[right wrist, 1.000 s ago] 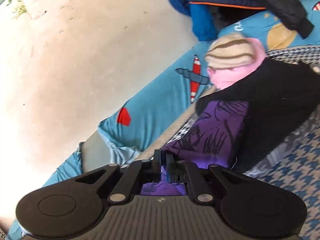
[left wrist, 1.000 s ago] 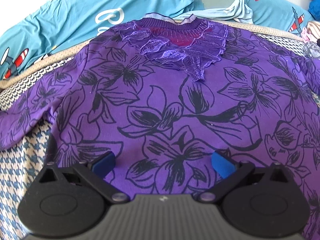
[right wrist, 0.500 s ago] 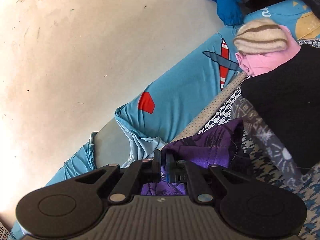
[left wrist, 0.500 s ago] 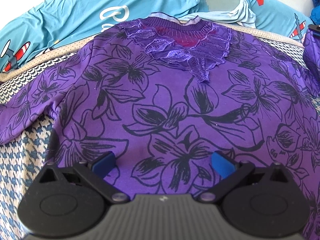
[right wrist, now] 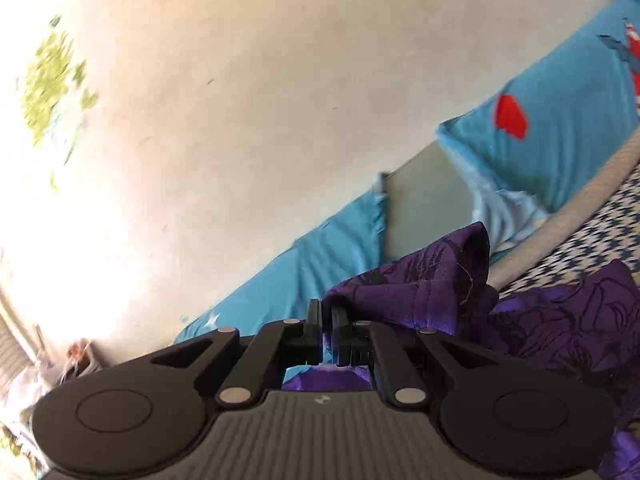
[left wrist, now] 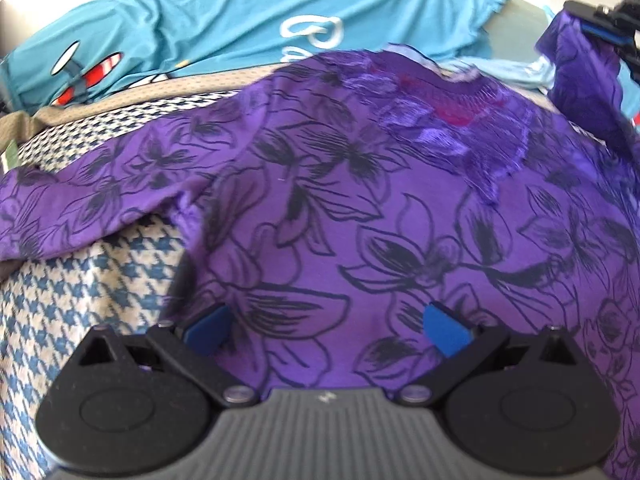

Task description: Fold clothes

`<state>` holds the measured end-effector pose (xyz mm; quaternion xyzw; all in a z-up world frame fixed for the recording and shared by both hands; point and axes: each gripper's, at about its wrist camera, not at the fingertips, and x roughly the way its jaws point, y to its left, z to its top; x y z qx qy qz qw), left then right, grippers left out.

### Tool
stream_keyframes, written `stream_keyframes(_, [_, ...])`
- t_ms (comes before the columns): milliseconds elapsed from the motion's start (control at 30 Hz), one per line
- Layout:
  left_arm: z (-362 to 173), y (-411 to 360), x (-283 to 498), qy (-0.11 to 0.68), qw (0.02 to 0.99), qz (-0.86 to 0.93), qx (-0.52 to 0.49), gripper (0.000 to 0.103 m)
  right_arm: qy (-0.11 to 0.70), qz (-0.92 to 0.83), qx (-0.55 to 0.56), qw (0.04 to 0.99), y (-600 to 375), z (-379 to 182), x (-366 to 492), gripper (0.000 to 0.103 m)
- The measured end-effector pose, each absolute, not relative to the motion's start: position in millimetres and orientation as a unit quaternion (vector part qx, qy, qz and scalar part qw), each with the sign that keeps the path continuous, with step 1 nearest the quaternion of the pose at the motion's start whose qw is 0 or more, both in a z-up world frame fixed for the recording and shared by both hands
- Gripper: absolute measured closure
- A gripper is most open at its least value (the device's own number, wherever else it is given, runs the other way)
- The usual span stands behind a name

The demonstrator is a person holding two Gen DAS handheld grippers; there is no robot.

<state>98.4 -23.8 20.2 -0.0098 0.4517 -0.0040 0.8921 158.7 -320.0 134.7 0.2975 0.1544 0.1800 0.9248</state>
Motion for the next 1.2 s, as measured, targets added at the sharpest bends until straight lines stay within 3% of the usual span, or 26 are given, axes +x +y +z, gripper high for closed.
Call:
stream_keyframes(467, [19,1,99,0.450,0.893,0.024,-0.029,0.000,0.368,0.283,0.033,0.885,-199,65,159,0.092])
stream_keyframes(933, [17,-11,102,0.448,0.893,0.026,-0.028,0.000,0.317,0.233,0.177,0.902,-260,98,163,0.079])
stream_keyframes(1200, [23,-3,103,0.441,0.896,0.026,-0.047,0.000,0.318,0.181,0.252,0.896,-262,81,186,0.060])
